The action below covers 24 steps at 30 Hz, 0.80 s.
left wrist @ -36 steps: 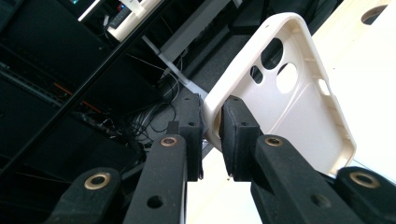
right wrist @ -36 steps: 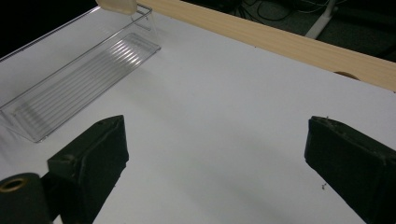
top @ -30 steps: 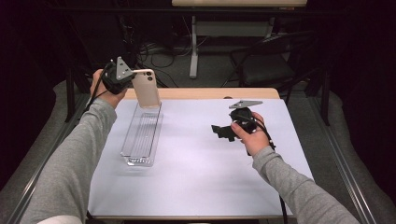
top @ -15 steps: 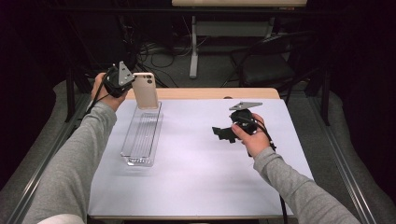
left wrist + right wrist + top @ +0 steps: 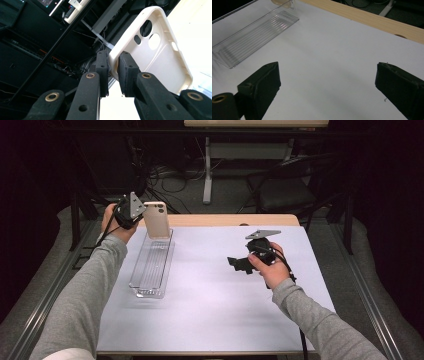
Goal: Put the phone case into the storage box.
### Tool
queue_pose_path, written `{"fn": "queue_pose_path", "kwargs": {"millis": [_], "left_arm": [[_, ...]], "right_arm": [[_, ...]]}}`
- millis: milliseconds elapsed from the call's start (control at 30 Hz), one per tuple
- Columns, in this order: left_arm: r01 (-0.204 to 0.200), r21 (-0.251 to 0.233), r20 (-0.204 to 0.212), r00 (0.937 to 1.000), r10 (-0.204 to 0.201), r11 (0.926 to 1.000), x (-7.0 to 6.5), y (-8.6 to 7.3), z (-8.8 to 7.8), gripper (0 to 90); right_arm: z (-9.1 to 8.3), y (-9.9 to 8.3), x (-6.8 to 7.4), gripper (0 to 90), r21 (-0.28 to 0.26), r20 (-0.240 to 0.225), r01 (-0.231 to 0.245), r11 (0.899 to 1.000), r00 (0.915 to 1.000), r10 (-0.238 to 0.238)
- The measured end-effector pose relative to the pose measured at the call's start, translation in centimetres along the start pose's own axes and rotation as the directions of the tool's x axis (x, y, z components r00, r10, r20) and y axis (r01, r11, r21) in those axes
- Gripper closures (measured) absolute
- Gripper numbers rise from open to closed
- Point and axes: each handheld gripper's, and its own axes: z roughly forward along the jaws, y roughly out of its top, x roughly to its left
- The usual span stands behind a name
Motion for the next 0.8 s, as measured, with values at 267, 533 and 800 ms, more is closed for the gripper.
{"fn": "queue_pose_path", "kwargs": {"millis": [267,533,800], "left_arm": [[0.004,0.014,0.006,1.0,-0.004,0.9999,-0.8,-1.1,0.9,79.9],[0.013,0.008,0.003,0.9999,-0.013,0.9999,-1.4,-1.6,1.5,79.9],[0.006,0.009,-0.001,1.0,-0.006,0.9999,-1.6,-1.9,1.5,79.9]], "right_arm": [[-0.1,-0.1,0.0,5.7,0.008,-0.002,0.004,1.0,1.0,-0.004],[-0.2,-0.2,-0.2,5.6,0.011,0.003,-0.004,1.0,1.0,0.004],[0.0,-0.5,-0.3,5.6,0.016,0.002,-0.009,1.0,1.0,0.009]]}}
